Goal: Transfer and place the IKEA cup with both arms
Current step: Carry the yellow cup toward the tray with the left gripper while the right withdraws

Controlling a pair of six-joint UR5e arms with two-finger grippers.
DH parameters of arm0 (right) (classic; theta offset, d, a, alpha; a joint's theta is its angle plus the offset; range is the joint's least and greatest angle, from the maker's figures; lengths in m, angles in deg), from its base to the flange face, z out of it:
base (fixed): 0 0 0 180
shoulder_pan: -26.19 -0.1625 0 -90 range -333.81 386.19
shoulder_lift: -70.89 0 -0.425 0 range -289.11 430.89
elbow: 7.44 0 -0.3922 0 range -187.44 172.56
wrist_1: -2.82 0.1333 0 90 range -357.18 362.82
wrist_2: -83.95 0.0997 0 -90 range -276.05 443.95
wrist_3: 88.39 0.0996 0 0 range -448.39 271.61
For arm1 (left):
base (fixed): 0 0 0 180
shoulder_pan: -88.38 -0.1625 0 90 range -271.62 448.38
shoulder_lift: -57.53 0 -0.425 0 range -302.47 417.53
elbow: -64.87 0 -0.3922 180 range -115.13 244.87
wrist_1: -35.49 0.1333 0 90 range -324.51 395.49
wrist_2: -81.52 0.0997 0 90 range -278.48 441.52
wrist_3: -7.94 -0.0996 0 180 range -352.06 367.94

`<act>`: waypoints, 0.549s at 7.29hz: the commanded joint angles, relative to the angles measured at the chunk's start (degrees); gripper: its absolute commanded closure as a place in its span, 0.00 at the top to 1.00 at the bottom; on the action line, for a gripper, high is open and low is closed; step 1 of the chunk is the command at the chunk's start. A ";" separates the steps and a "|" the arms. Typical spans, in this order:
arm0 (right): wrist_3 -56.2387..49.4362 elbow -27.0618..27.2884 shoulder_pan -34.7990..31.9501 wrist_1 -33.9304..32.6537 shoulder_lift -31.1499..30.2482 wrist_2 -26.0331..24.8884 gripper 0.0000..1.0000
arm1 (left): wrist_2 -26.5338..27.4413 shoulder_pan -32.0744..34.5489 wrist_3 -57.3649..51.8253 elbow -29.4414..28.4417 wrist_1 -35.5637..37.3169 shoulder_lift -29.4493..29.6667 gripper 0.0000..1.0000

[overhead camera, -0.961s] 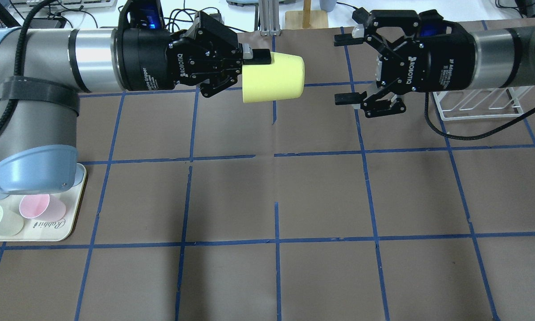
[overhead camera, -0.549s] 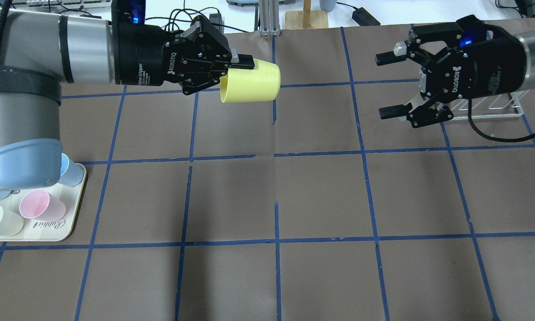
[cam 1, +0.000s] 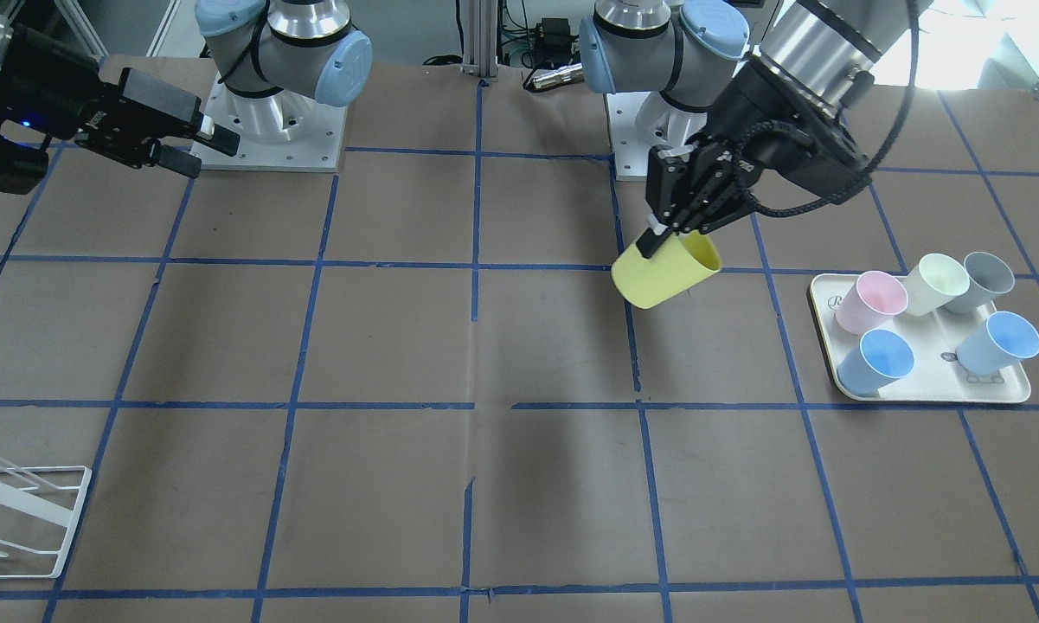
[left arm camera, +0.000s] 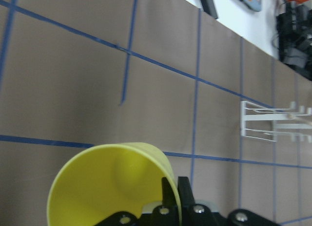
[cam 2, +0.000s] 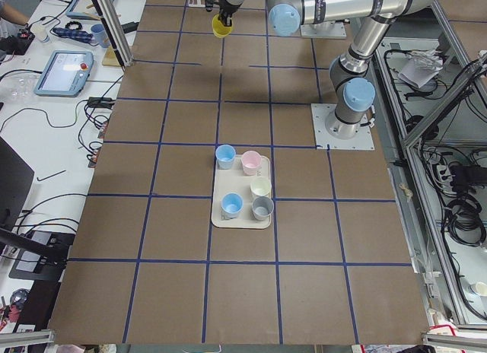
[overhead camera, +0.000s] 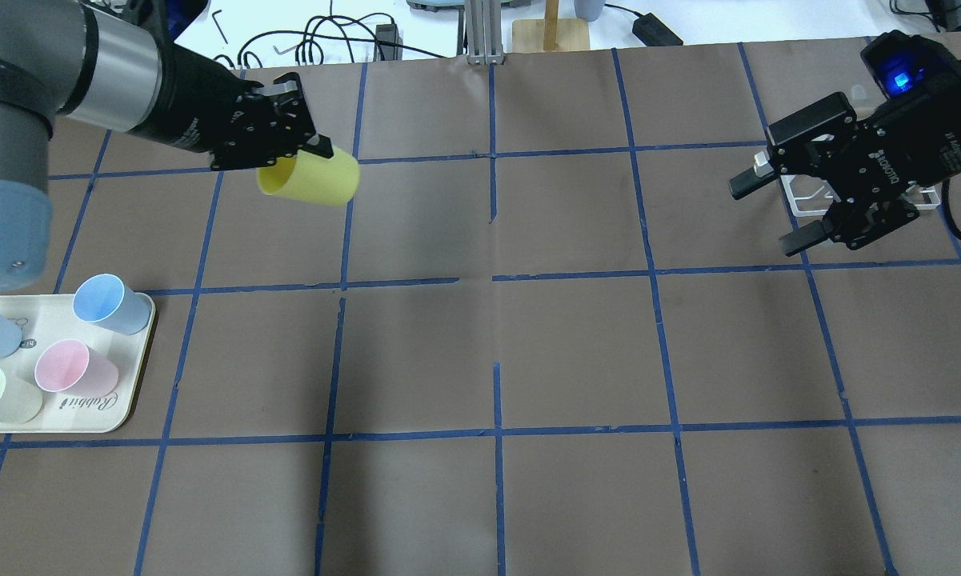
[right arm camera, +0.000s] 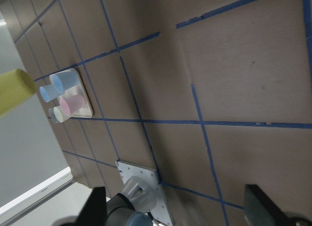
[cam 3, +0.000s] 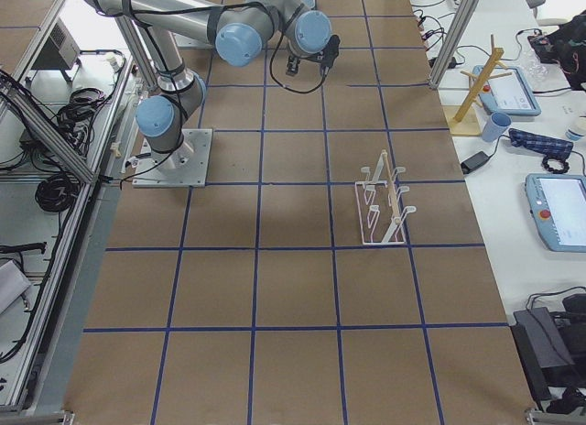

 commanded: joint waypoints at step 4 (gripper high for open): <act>30.60 0.02 -21.82 -19.33 -2.44 -32.69 1.00 | 24.34 -21.32 -42.59 -2.86 -10.64 5.43 0.00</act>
